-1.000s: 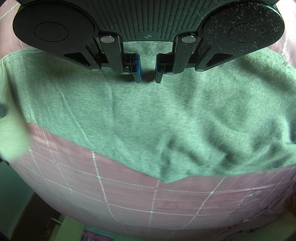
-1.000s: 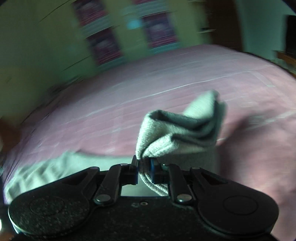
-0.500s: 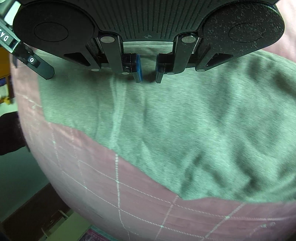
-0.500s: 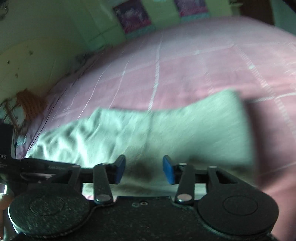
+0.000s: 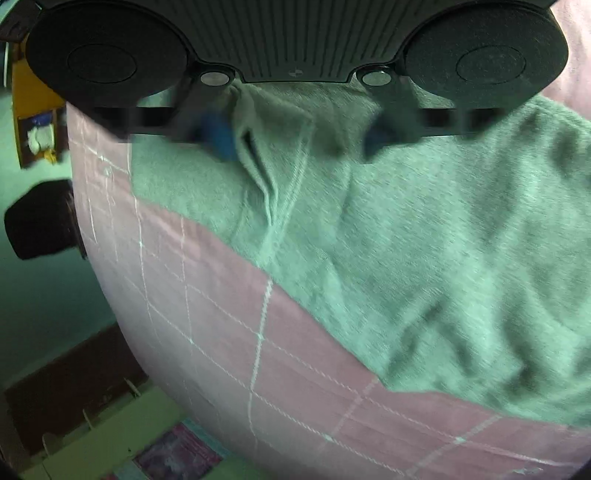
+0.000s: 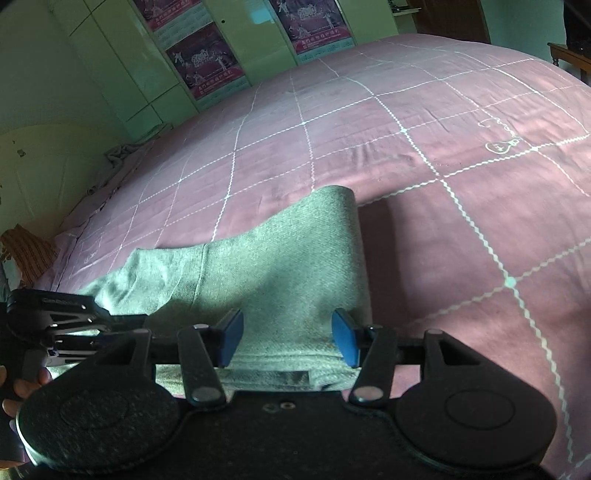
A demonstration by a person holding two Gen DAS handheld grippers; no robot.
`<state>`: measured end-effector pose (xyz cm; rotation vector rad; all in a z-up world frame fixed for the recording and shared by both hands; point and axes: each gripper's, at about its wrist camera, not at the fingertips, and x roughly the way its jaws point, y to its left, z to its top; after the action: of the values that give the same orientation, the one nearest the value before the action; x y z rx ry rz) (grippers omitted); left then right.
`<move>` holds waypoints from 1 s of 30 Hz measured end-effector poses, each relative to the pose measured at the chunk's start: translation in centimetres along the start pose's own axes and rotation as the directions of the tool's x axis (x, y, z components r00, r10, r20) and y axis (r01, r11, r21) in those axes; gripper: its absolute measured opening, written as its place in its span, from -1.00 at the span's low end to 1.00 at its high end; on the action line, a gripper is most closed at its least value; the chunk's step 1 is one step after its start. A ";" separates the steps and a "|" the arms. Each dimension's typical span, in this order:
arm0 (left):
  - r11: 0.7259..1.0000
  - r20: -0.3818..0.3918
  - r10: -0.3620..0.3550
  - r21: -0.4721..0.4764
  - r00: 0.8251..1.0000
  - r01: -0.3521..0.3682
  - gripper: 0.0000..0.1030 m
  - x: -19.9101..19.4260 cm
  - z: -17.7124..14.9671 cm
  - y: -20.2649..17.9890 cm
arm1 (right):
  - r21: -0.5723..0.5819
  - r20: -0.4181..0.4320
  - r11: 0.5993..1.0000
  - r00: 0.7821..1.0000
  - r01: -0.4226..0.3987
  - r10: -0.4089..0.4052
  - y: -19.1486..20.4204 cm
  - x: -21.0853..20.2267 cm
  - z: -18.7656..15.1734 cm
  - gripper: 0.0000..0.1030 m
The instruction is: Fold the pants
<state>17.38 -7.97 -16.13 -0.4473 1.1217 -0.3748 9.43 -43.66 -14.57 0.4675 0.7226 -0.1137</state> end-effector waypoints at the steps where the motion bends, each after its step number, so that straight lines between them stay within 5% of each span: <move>1: 1.000 0.025 -0.003 0.001 1.000 0.003 0.88 -0.4 0.0 0.1 | 0.003 0.002 1.000 1.000 -0.003 0.003 -0.1 0.0 0.0 0.04; 6: 0.999 -0.047 -0.033 -0.005 0.998 0.033 0.87 1.0 -0.1 0.0 | 0.018 0.005 1.000 1.000 -0.005 0.005 -0.4 0.3 0.2 0.04; 10: 0.993 -0.132 -0.104 -0.070 0.986 0.095 0.04 3.5 -1.1 0.0 | 0.030 0.018 1.000 1.000 -0.008 0.007 -0.5 -0.1 0.1 0.05; 13: 0.994 -0.116 -0.092 -0.067 0.989 0.085 0.04 4.4 -1.9 -0.3 | 0.033 0.024 0.999 1.000 0.002 -0.003 -0.8 -0.4 0.0 0.05; 16: 0.993 -0.093 -0.079 -0.092 0.993 0.070 -0.62 4.8 -1.8 -0.4 | 0.045 0.031 0.999 0.999 0.018 -0.019 -1.4 -0.7 0.0 0.05; 17: 0.994 -0.079 -0.076 -0.080 0.994 0.069 -0.69 4.6 -1.7 -0.7 | 0.050 0.034 0.998 0.999 0.026 -0.028 -1.6 -0.7 0.0 0.05; 22: 0.988 0.040 -0.155 -0.001 0.987 0.156 -0.72 0.1 1.0 -2.9 | 0.104 0.093 0.991 0.991 0.086 -0.095 -2.7 -1.4 0.8 0.05; 25: 0.986 0.109 -0.156 0.075 0.982 0.148 -0.72 -3.4 3.0 -2.8 | 0.115 0.096 0.987 0.988 0.112 -0.124 -3.0 -1.2 1.6 -0.06; 30: 0.992 0.129 -0.029 0.122 0.991 0.013 -0.72 -6.3 3.5 2.3 | -0.012 0.054 0.992 0.990 0.128 -0.127 0.0 0.9 2.3 -0.38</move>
<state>18.34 -2.33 -11.20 -0.3719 0.9620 -0.4233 11.53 -44.64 -13.69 0.4016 0.7001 -0.2394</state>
